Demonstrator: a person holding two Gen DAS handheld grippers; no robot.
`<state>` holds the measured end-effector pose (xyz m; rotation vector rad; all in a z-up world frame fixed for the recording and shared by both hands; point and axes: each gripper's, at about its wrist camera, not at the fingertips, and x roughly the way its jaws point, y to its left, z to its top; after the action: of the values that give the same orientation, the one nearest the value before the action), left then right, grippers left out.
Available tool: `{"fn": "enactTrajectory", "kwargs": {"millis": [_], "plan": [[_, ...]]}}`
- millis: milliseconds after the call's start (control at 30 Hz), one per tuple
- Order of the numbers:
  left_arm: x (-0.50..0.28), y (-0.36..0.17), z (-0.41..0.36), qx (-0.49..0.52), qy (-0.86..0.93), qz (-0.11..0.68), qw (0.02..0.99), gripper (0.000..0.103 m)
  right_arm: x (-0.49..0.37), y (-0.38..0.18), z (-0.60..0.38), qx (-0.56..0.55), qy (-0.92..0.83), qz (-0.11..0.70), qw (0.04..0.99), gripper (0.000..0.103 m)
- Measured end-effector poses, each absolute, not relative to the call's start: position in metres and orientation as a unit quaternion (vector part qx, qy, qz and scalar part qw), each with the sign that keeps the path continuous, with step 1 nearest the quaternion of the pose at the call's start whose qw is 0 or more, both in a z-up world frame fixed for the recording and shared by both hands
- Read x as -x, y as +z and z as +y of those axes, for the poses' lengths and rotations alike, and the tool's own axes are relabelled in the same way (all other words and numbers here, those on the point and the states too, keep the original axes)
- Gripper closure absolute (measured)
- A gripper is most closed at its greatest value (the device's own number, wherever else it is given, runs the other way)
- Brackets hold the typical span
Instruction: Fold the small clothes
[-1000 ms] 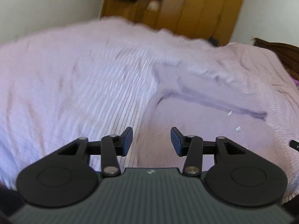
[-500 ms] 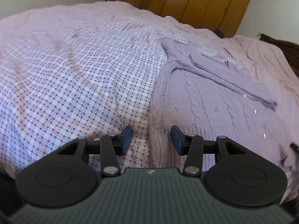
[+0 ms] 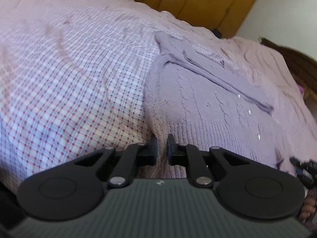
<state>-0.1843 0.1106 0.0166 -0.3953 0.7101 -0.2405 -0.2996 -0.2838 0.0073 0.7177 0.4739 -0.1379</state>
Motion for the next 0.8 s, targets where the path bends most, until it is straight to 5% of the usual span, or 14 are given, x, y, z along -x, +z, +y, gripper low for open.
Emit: {"fn": "enactTrajectory", "kwargs": {"millis": [333,467,800], "plan": [[0.176,0.02,0.105,0.179,-0.113,0.353,0.912,0.091,0.284,-0.014,-0.292,-0.394,-0.022,0.249,0.884,0.082],[0.173,0.023,0.097,0.175,-0.105,0.346,0.916,0.092,0.275,-0.018,-0.297,-0.407,-0.012,0.248,0.879,0.095],[0.207,0.071,0.136,0.284,-0.153,0.26,0.91,0.094,0.323,0.049,-0.296,-0.355,0.024,0.087,0.931,0.097]]}}
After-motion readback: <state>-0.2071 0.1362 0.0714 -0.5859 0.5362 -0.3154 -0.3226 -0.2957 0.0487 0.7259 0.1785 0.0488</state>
